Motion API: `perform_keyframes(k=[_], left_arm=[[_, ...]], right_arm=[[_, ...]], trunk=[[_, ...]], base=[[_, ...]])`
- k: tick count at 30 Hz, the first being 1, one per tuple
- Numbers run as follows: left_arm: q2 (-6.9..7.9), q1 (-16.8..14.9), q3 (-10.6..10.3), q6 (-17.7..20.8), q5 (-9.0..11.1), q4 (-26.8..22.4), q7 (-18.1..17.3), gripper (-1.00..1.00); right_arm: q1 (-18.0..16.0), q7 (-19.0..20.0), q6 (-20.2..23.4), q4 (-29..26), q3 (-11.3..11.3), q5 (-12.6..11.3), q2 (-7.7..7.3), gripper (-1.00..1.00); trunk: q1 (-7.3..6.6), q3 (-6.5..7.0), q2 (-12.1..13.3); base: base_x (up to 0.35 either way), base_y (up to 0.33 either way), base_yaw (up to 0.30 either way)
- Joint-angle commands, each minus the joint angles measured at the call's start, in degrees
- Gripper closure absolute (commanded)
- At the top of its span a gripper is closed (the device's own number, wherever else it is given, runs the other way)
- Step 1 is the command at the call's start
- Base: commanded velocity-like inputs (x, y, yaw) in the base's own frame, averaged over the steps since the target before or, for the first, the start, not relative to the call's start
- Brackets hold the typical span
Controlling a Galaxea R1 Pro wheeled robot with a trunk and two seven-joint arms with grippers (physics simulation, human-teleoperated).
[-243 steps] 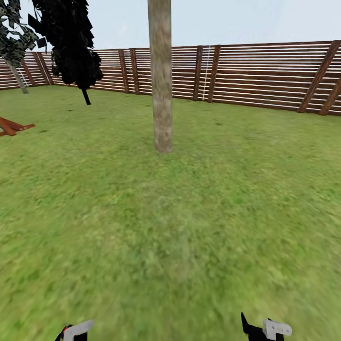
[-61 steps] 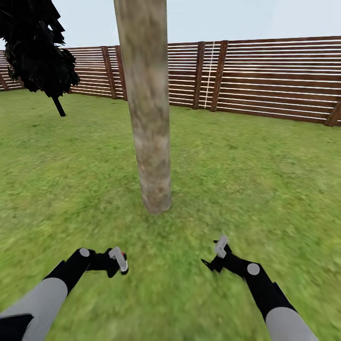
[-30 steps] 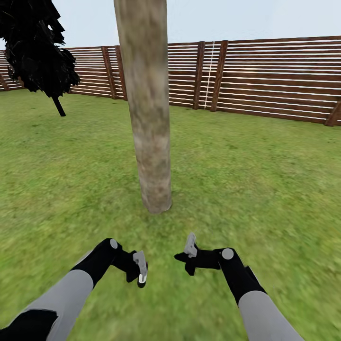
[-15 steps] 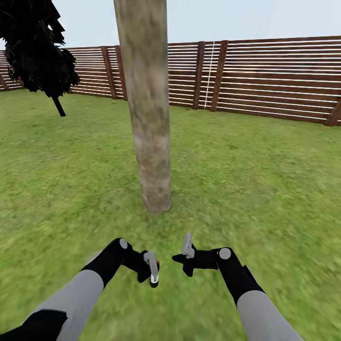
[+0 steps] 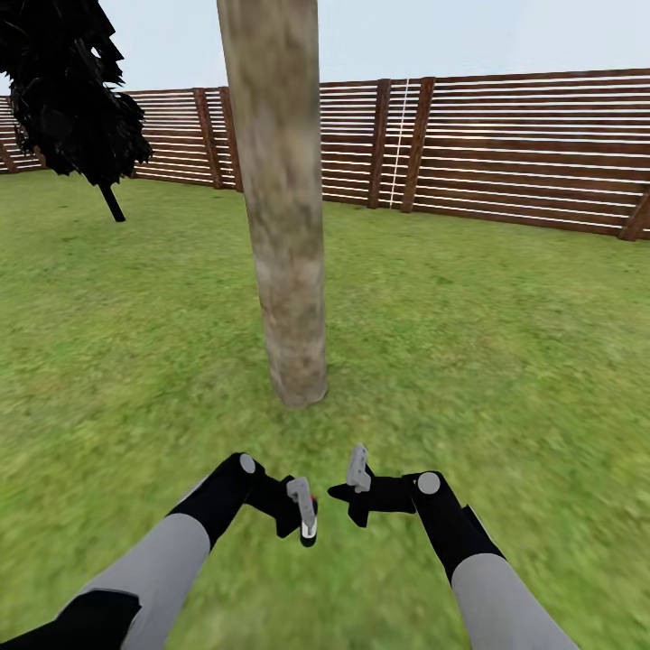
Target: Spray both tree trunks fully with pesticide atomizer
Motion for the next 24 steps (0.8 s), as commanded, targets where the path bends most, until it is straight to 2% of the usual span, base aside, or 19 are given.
perform_keyframes(k=[1, 6, 9, 12, 24], left_arm=[[-0.05, 0.0, 0.0, 0.0, 0.0, 0.0, 0.0, 1.0], [-0.86, 0.0, 0.2, 0.0, 0.5, 0.0, 0.0, 1.0], [-0.96, 0.0, 0.2, -0.1, 3.0, -0.1, -0.1, 1.0], [-0.98, 0.0, 0.1, -0.1, 4.0, 0.0, -0.1, 1.0], [-1.02, 0.0, 0.2, -0.2, 4.3, 0.0, -0.1, 1.0]], right_arm=[[0.0, 0.0, 0.0, 0.0, 0.0, 0.0, 0.0, 1.0], [0.0, 0.0, 0.0, 0.1, 0.0, 0.0, 0.0, 1.0], [0.0, 0.0, 0.0, 0.0, 0.0, 0.0, 0.0, 1.0], [0.0, 0.0, 0.0, 0.0, 0.0, 0.0, 0.0, 1.0], [0.0, 0.0, 0.0, -0.1, 0.0, 0.0, 0.0, 1.0]], trunk=[[0.0, 0.0, 0.0], [0.0, 0.0, 0.0], [0.0, 0.0, 0.0], [0.0, 0.0, 0.0], [0.0, 0.0, 0.0]], base=[[0.0, 0.0, 0.0], [0.0, 0.0, 0.0], [0.0, 0.0, 0.0], [0.0, 0.0, 0.0], [0.0, 0.0, 0.0]])
